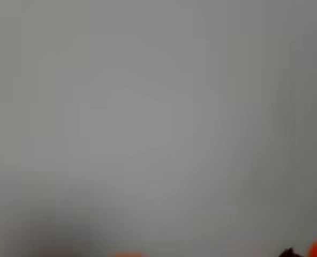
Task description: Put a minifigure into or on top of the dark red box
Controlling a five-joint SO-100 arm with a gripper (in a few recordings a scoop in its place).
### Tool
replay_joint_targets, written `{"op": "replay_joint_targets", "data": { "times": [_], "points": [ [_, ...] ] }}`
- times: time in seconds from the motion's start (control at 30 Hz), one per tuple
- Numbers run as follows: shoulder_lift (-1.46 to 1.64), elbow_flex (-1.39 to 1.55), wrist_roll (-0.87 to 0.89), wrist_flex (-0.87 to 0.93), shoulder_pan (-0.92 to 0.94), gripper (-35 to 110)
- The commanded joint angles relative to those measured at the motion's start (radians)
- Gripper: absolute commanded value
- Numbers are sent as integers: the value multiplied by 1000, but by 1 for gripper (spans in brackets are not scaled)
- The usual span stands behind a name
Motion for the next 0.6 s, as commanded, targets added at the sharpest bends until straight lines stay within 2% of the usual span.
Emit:
{"op": "replay_joint_targets", "data": {
  "times": [0.0,0.23,0.57],
  "points": [
    [11,6,-98,11,-5,14],
    [11,64,-186,-21,14,11],
    [11,183,-250,-71,-104,8]
  ]
}}
